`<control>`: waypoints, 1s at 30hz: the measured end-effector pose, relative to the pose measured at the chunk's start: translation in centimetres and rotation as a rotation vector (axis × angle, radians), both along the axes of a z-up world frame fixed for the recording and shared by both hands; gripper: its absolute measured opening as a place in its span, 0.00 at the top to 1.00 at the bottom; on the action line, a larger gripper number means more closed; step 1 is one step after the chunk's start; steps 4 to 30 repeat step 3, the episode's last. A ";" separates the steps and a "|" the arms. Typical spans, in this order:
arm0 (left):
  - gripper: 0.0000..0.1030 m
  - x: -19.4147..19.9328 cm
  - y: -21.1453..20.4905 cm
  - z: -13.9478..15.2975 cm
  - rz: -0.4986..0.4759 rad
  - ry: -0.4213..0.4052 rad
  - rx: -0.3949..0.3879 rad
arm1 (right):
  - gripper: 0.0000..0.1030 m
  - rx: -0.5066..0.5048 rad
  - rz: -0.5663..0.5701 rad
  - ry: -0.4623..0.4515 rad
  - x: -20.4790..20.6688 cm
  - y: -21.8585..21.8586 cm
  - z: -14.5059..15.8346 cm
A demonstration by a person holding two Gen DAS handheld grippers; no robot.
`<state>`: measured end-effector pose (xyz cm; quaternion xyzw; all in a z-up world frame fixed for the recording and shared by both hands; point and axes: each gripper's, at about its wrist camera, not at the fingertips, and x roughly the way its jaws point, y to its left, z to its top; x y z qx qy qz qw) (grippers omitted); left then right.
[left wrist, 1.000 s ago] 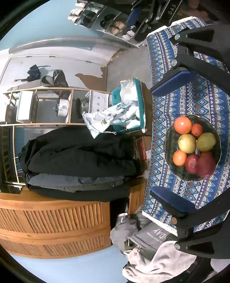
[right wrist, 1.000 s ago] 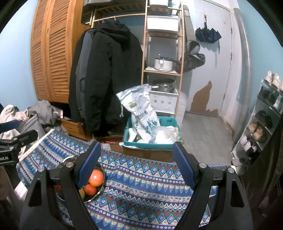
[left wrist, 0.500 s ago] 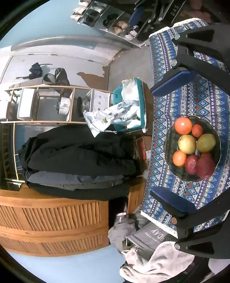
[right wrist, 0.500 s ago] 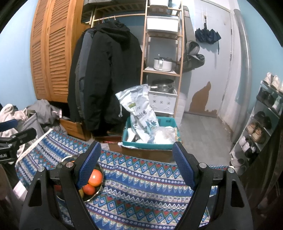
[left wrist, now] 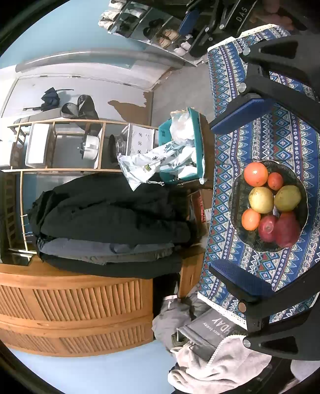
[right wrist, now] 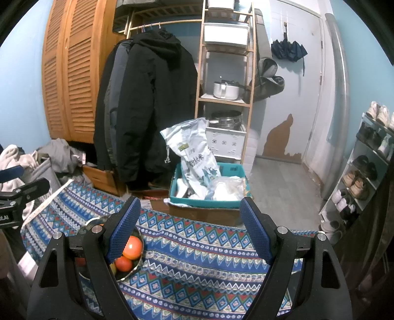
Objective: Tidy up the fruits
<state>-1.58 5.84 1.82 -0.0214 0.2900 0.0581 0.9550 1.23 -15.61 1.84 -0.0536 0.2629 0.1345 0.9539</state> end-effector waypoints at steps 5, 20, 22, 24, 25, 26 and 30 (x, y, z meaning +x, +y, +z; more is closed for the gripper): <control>0.01 0.1 0.1 0.1 0.004 0.006 0.001 | 0.21 0.000 0.001 0.001 0.0 -0.2 0.0; 0.01 0.1 0.1 0.1 0.004 0.006 0.001 | 0.21 0.000 0.001 0.001 0.0 -0.2 0.0; 0.01 0.1 0.1 0.1 0.004 0.006 0.001 | 0.21 0.000 0.001 0.001 0.0 -0.2 0.0; 0.01 0.1 0.1 0.1 0.004 0.006 0.001 | 0.21 0.000 0.001 0.001 0.0 -0.2 0.0; 0.01 0.1 0.1 0.1 0.004 0.006 0.001 | 0.21 0.000 0.001 0.001 0.0 -0.2 0.0; 0.01 0.1 0.1 0.1 0.004 0.006 0.001 | 0.21 0.000 0.001 0.001 0.0 -0.2 0.0; 0.01 0.1 0.1 0.1 0.004 0.006 0.001 | 0.21 0.000 0.001 0.001 0.0 -0.2 0.0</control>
